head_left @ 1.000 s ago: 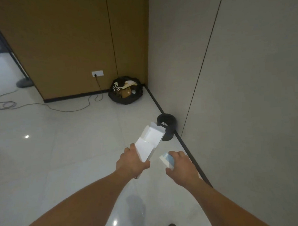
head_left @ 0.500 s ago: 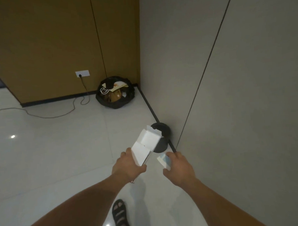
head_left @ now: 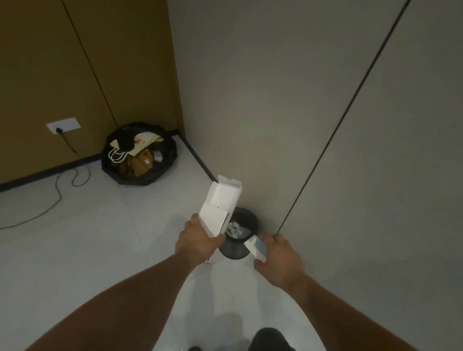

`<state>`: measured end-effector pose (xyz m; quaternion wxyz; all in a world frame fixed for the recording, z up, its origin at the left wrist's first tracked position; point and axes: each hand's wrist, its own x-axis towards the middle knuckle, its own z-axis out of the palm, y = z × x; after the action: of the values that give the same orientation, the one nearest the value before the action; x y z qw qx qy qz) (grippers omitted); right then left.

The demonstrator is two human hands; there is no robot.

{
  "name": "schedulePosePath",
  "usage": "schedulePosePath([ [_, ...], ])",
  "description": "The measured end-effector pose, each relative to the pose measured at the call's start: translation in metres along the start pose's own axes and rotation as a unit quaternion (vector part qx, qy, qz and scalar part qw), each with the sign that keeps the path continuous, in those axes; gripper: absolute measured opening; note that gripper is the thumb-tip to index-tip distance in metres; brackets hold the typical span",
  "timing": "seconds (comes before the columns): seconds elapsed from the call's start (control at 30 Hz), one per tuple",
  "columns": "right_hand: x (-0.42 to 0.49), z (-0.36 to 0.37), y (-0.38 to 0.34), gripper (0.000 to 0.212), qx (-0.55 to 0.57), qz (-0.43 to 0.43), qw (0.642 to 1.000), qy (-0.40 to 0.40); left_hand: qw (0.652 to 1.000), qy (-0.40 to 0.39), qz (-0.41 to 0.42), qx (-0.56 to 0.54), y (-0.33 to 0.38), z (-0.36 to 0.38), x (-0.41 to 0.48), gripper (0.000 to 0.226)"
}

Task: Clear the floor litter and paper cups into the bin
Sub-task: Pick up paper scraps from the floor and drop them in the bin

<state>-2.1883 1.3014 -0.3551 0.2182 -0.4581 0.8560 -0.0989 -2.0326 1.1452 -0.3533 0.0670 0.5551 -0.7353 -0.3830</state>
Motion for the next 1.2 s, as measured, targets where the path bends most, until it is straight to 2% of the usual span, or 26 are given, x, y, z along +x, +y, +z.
schedulePosePath([
  [0.2,0.096,-0.001,0.016,0.066,0.023,0.037,0.999,-0.01,0.999,-0.045,-0.009,0.01,0.029,0.028,0.104,0.088],
  [0.33,0.179,0.017,0.035,0.066,0.042,0.049,0.997,-0.048,0.996,-0.058,-0.056,-0.023,0.037,0.068,0.182,0.092],
  [0.47,0.266,0.064,0.062,0.057,0.048,0.054,0.995,-0.069,0.988,-0.063,-0.115,-0.078,0.028,0.126,0.269,0.084],
  [0.53,0.307,0.097,0.08,0.051,0.068,0.085,0.991,-0.08,0.987,-0.06,-0.116,-0.097,0.012,0.164,0.31,0.077],
  [0.63,0.362,0.16,0.108,0.042,0.062,0.111,0.988,-0.089,0.985,-0.042,-0.09,-0.145,-0.025,0.223,0.358,0.072],
  [0.7,0.393,0.204,0.126,0.039,0.066,0.134,0.985,-0.09,0.984,-0.049,-0.069,-0.154,-0.047,0.264,0.389,0.077],
  [0.8,0.43,0.261,0.149,0.053,0.087,0.199,0.973,-0.078,0.988,-0.066,-0.057,-0.13,-0.076,0.322,0.434,0.092],
  [0.9,0.454,0.303,0.166,0.064,0.083,0.214,0.971,-0.069,0.991,-0.082,-0.04,-0.102,-0.104,0.359,0.463,0.099],
  [1.0,0.466,0.337,0.174,0.071,0.07,0.22,0.97,-0.083,0.993,-0.116,-0.025,-0.012,-0.139,0.377,0.472,0.112],
  [1.1,0.463,0.354,0.173,0.079,0.066,0.256,0.957,-0.116,0.986,-0.147,0.036,0.072,-0.163,0.378,0.464,0.124],
  [1.2,0.456,0.355,0.164,0.07,0.082,0.245,0.962,-0.085,0.986,-0.154,0.049,0.045,-0.172,0.367,0.458,0.111],
])
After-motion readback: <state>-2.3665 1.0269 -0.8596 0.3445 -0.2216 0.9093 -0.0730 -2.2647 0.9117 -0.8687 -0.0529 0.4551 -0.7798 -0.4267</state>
